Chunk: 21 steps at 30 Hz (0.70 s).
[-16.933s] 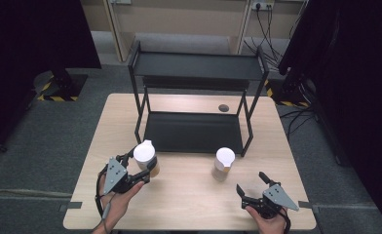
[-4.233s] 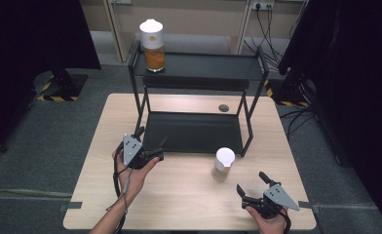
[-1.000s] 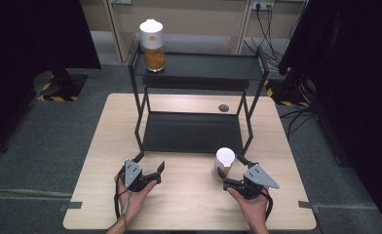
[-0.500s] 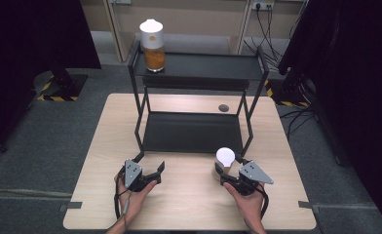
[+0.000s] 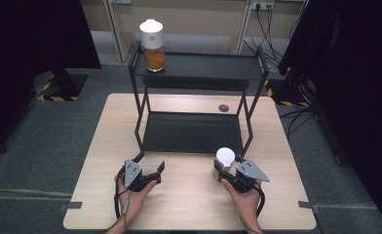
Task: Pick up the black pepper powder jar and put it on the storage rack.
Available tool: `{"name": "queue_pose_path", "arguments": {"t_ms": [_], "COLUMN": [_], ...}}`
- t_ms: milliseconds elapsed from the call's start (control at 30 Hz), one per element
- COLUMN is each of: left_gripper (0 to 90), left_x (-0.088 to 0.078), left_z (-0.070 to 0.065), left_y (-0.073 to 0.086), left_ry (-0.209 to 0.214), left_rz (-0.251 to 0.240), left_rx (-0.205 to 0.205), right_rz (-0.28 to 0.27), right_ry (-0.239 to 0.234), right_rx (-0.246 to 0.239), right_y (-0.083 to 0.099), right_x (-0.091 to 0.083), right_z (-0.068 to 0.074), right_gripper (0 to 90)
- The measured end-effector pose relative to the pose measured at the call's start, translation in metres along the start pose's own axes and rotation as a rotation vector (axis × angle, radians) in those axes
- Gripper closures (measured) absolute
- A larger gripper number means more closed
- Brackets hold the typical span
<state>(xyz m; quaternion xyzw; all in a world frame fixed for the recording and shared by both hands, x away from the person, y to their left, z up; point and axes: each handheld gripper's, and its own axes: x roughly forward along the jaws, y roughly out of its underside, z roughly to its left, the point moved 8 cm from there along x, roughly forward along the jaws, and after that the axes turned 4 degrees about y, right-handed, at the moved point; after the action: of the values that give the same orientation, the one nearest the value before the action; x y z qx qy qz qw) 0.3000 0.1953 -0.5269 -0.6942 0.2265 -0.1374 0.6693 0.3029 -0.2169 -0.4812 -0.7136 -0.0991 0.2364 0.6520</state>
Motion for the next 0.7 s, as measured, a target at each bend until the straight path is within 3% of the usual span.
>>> {"name": "queue_pose_path", "arguments": {"t_ms": [433,700], "left_gripper": [11.5,11.5], "left_x": [0.0000,0.0001], "left_z": [0.0001,-0.0002], "left_y": [0.0000,0.0000], "left_ry": [-0.001,-0.002], "left_rz": [0.000,0.000], "left_rx": [-0.001,0.000], "right_rz": [-0.015,-0.059], "right_ry": [0.011,0.006], "right_rx": [-0.002,0.018], "right_y": [0.0020,-0.0064], "right_x": [-0.0019,-0.0083], "right_z": [0.0035,0.0002], "right_gripper": [30.9,30.9]}}
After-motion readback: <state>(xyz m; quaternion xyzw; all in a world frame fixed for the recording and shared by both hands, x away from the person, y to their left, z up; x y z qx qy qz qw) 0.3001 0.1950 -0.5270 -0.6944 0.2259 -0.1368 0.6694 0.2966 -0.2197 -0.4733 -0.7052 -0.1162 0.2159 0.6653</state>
